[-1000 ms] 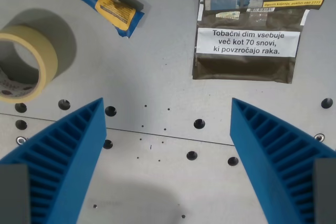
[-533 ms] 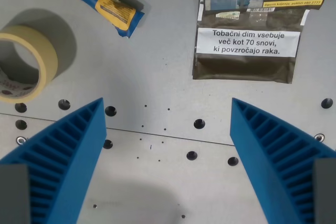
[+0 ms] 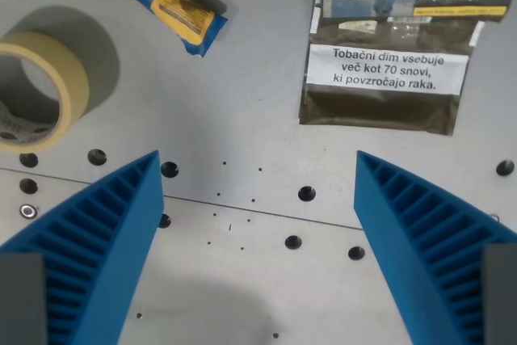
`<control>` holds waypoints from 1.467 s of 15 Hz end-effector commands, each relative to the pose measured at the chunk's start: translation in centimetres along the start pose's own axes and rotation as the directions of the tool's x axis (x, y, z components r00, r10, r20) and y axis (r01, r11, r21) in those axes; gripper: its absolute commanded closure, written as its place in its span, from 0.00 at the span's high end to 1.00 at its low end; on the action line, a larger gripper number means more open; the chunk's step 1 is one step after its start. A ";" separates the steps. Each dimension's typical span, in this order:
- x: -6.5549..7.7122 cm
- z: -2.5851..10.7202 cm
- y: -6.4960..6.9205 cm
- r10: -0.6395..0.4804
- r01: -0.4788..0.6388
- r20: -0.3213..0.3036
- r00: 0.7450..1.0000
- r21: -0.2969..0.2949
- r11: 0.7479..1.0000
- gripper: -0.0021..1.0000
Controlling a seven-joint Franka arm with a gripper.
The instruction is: Move above the blue bag
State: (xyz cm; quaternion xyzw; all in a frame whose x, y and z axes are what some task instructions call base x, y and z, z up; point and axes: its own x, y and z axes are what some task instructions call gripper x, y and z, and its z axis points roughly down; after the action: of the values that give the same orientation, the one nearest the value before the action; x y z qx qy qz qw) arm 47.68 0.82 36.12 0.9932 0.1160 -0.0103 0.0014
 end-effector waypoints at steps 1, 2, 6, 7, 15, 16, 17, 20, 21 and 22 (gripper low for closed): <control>0.2 1.0 -0.5 -0.153 0.153 -0.059 0.986 -0.006 0.988 1.00; 0.3 1.4 -0.7 -0.180 0.180 -0.063 0.982 -0.006 0.984 1.00; 0.7 3.1 -1.6 -0.289 0.290 -0.080 0.954 -0.007 0.957 1.00; 0.8 3.6 -1.8 -0.319 0.319 -0.084 0.944 -0.008 0.948 1.00; 2.0 7.5 -4.1 -0.531 0.532 -0.087 0.843 -0.012 0.847 1.00; 2.2 7.9 -4.4 -0.552 0.553 -0.088 0.829 -0.013 0.833 1.00; 2.4 8.4 -4.7 -0.573 0.574 -0.086 0.815 -0.013 0.819 1.00; 2.9 9.8 -5.6 -0.622 0.624 -0.088 0.778 -0.016 0.782 1.00; 3.1 10.3 -5.9 -0.641 0.642 -0.091 0.762 -0.020 0.767 1.00; 3.3 10.8 -6.2 -0.655 0.656 -0.092 0.750 -0.021 0.754 1.00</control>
State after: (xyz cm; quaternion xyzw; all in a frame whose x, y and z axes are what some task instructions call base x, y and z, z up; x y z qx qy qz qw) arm 49.59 7.46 25.56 0.9391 0.3435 -0.0119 0.0009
